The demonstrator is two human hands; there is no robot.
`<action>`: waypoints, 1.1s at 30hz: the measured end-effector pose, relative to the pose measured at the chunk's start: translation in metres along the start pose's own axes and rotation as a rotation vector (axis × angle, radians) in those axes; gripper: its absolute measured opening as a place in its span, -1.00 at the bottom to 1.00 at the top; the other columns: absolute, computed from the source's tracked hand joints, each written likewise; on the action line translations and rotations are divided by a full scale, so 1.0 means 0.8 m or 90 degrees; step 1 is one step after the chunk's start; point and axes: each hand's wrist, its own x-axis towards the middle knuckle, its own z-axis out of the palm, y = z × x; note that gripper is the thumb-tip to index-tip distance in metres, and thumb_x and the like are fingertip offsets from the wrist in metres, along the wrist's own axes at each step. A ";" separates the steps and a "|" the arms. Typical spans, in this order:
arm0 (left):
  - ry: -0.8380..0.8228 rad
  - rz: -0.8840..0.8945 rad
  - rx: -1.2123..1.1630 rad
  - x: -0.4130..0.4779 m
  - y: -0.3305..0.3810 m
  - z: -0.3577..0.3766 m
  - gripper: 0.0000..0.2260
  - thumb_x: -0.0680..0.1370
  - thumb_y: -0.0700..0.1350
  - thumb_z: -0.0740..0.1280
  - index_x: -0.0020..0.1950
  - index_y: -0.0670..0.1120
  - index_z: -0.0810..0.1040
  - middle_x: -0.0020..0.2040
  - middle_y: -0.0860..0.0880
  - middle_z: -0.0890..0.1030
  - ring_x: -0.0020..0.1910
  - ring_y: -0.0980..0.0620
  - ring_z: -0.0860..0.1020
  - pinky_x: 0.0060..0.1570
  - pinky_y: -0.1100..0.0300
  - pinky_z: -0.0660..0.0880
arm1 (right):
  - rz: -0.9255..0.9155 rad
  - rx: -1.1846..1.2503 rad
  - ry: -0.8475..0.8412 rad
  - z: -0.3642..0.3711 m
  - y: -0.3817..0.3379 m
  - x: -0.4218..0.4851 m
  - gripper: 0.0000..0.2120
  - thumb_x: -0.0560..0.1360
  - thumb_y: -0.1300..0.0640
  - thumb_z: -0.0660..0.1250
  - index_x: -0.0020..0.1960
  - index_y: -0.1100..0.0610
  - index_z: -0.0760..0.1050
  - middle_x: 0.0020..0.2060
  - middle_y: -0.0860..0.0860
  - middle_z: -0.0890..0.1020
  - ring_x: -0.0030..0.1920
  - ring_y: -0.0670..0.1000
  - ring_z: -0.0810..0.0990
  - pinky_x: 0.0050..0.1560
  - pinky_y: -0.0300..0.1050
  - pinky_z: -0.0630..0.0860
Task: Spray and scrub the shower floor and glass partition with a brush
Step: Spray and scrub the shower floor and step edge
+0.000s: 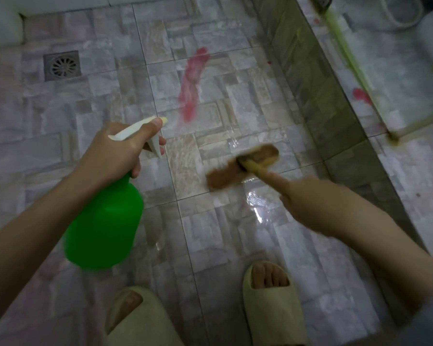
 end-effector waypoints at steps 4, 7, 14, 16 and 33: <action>-0.017 0.016 -0.004 0.000 0.003 0.017 -0.43 0.33 0.47 0.25 -0.05 0.03 0.72 -0.11 -0.01 0.77 -0.54 -0.06 0.47 -0.33 0.11 0.44 | 0.040 0.037 0.099 -0.004 0.020 0.045 -0.24 0.61 0.17 0.07 0.44 -0.38 -0.38 -0.12 0.16 0.57 -0.39 0.04 0.41 -0.25 -0.03 0.44; -0.024 0.035 -0.015 0.002 0.011 0.026 -0.54 0.35 0.46 0.26 -0.09 0.16 0.70 -0.09 0.00 0.77 -0.47 -0.17 0.47 -0.34 0.12 0.43 | 0.105 0.039 -0.050 -0.004 0.043 -0.026 -0.26 0.61 0.18 0.03 0.43 -0.42 -0.35 -0.06 0.09 0.54 -0.23 0.07 0.52 -0.18 -0.06 0.44; -0.047 0.061 -0.015 0.011 0.016 0.051 -0.52 0.38 0.44 0.27 -0.09 0.10 0.73 -0.09 0.02 0.77 -0.46 -0.24 0.53 -0.36 0.15 0.44 | 0.199 0.076 0.111 0.018 0.076 0.032 -0.20 0.59 0.21 0.05 0.42 -0.38 -0.42 -0.26 0.13 0.49 -0.46 0.05 0.37 -0.30 -0.02 0.42; -0.049 0.072 -0.015 0.014 0.017 0.053 -0.53 0.38 0.44 0.27 -0.11 0.11 0.73 -0.09 0.04 0.77 -0.49 -0.20 0.51 -0.38 0.18 0.43 | 0.185 0.077 0.004 0.012 0.091 0.007 -0.23 0.59 0.20 0.02 0.39 -0.46 -0.37 -0.16 0.15 0.52 -0.36 0.09 0.51 -0.24 -0.01 0.51; -0.023 0.095 -0.059 0.035 0.007 0.044 -0.54 0.40 0.47 0.27 -0.14 0.16 0.75 -0.13 -0.09 0.76 -0.41 -0.24 0.60 -0.31 0.13 0.45 | 0.167 0.107 0.233 -0.035 0.079 0.159 -0.21 0.58 0.26 0.07 0.49 -0.31 -0.33 -0.04 0.24 0.58 -0.47 0.04 0.32 -0.38 -0.07 0.38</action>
